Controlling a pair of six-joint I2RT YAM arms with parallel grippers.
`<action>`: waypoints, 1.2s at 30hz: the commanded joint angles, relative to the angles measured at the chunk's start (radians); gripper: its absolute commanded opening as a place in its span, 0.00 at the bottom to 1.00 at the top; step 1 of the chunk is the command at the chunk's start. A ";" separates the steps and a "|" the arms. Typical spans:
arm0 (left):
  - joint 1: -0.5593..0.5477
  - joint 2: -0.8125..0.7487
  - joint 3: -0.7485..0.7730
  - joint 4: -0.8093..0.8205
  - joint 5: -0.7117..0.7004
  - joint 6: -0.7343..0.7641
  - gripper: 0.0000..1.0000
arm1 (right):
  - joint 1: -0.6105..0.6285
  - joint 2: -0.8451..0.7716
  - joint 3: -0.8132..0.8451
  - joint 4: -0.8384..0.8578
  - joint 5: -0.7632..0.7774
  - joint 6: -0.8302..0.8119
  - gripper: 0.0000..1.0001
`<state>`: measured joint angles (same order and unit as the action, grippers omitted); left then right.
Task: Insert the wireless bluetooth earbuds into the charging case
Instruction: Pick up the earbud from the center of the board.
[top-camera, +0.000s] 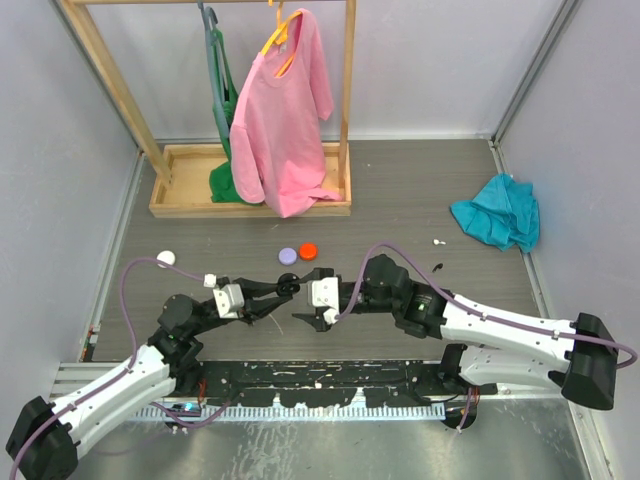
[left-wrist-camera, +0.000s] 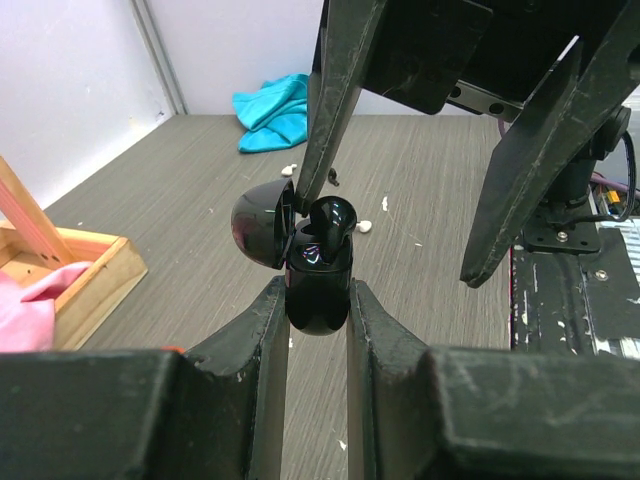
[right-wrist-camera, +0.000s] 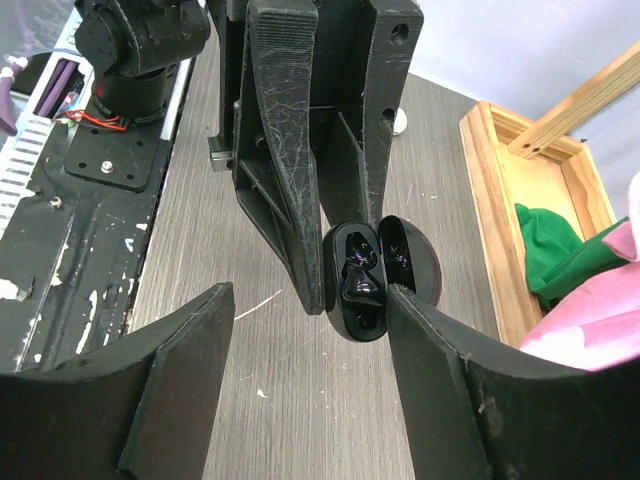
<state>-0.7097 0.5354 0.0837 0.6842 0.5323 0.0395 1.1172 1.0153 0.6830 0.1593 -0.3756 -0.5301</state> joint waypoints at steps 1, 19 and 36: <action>-0.001 -0.006 0.044 0.056 0.019 0.005 0.00 | -0.003 0.008 0.056 0.001 -0.030 -0.013 0.67; -0.001 -0.021 0.042 0.050 0.010 0.005 0.00 | -0.003 0.048 0.136 -0.115 -0.080 0.045 0.60; -0.002 -0.023 0.041 0.046 -0.006 0.007 0.00 | -0.003 -0.002 0.103 -0.111 -0.082 0.121 0.61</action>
<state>-0.7097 0.5190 0.0841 0.6800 0.5385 0.0399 1.1130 1.0122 0.7677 0.0193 -0.4252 -0.4412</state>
